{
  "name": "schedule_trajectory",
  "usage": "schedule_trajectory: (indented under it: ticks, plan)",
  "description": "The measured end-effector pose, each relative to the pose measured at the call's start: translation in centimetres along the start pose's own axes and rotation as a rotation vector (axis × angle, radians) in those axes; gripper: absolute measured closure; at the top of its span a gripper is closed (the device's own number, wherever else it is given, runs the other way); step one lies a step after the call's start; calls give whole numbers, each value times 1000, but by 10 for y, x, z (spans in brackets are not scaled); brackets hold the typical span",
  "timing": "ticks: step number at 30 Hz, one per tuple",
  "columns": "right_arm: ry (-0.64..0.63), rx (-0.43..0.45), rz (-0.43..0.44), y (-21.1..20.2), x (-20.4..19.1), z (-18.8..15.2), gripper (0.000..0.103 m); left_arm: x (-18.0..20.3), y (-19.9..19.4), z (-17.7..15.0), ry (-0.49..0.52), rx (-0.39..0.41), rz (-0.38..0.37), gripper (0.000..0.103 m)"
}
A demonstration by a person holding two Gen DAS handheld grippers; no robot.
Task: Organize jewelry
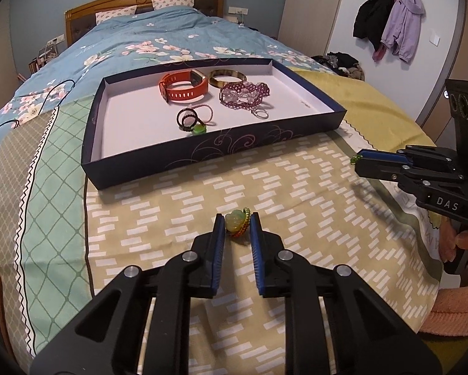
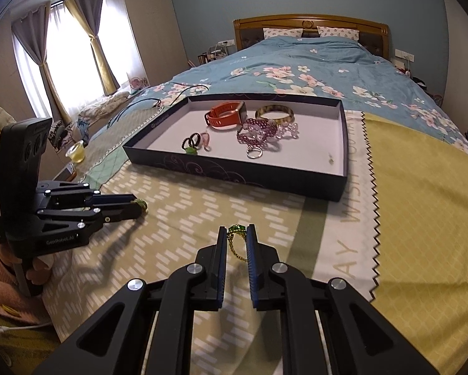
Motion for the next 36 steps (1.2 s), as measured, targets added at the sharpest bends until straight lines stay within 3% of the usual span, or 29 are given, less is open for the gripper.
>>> schedule_trajectory:
  ticks: [20,36]
  plan:
    - [2,66,45,0,-10,27,93,6,-32,16,-7,126,-13,86]
    - [10,81,65,4,-9,38,92,3,-39,26,-19,162,-6,86]
Point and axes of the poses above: each gripper's, at about its wrist camera, not at the fingertips, and y roughly the way its jaws point, x to its right, z to its top, the point moved 1 cm from there along y, roughly the way its jaws point, and after that the axes turned 9 degrees about -x, right-handed, at the moved point
